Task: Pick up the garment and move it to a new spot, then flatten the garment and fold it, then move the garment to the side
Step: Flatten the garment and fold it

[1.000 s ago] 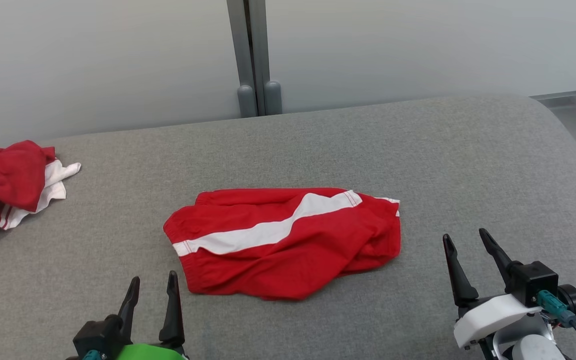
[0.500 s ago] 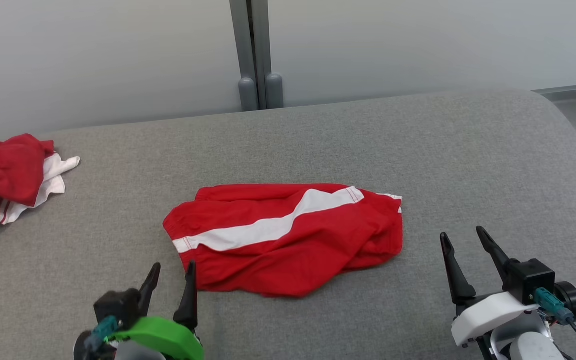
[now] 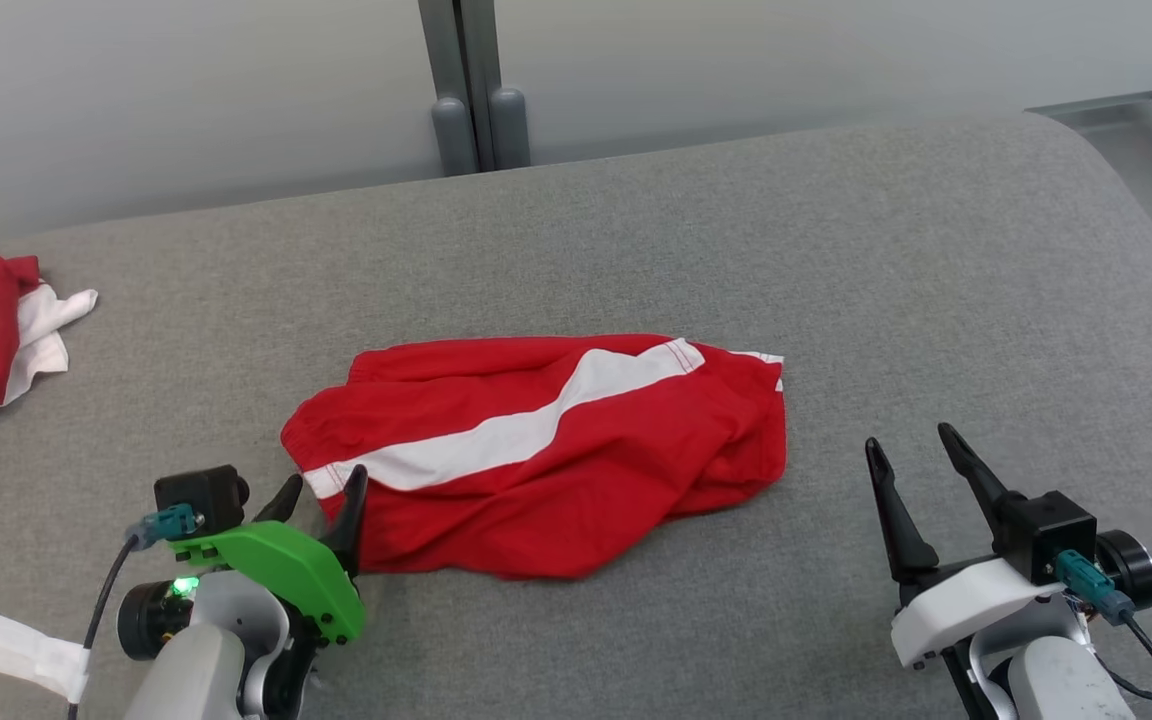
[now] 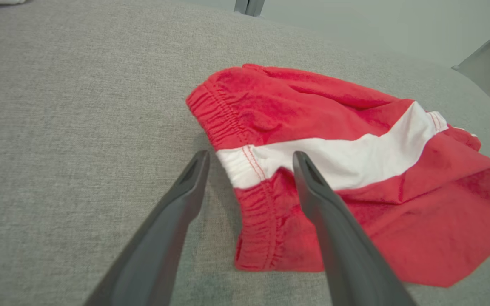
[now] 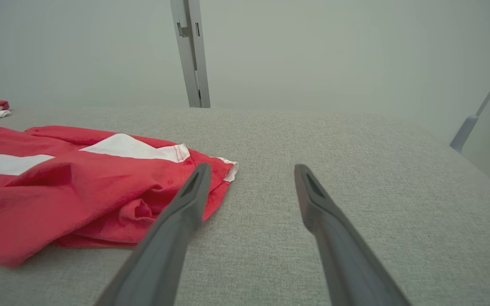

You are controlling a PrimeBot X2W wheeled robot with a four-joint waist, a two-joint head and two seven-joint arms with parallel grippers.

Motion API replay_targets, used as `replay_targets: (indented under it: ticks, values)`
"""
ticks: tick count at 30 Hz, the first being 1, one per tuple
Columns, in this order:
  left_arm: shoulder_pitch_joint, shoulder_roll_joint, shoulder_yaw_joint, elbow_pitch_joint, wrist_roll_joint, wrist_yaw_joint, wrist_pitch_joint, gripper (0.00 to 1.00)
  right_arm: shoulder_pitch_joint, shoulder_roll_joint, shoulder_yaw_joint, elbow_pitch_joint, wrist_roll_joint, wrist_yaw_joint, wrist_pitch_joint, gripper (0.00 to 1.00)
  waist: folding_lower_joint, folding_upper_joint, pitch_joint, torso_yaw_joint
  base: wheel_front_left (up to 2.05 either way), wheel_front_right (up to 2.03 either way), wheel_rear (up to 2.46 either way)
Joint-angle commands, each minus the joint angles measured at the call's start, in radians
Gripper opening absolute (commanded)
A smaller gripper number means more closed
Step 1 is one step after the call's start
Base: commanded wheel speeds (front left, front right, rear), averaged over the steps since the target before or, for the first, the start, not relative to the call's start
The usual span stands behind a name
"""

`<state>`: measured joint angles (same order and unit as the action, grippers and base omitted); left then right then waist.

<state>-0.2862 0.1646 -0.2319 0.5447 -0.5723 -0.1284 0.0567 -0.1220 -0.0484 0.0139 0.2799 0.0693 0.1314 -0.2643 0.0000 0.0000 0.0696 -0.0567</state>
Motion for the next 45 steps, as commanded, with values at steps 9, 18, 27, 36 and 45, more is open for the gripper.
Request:
replay_targets:
  ticks: [9,18,27,36,45]
  values:
    - [-0.058,0.019,-0.061,0.009,-0.088,-0.003,-0.032,0.0,-0.098,-0.004,0.019,0.007,-0.074,-0.001,0.0,1.0,0.0,0.0,0.052,-0.003,0.0,0.0,0.0]
    - [-0.064,0.015,-0.133,-0.004,-0.118,-0.003,-0.098,0.0,-0.39,-0.004,0.161,0.282,-0.004,-0.001,0.148,1.0,0.0,0.0,0.068,0.053,0.0,0.0,0.0]
    - [-0.091,0.0,-0.195,-0.006,-0.128,-0.003,-0.139,0.0,-0.59,-0.018,0.255,0.512,0.118,-0.001,0.371,1.0,0.0,0.0,0.104,0.104,0.0,0.0,0.0]
    - [-0.123,0.003,-0.226,0.009,-0.147,-0.003,-0.172,0.0,-0.657,-0.028,0.312,0.627,0.228,-0.001,0.457,1.0,0.0,0.0,0.131,0.131,0.0,0.0,0.0]
    - [-0.144,0.008,-0.254,0.026,-0.162,-0.003,-0.191,0.0,-0.719,-0.037,0.371,0.698,0.279,-0.001,0.462,1.0,0.0,0.0,0.156,0.147,0.0,0.0,0.0]
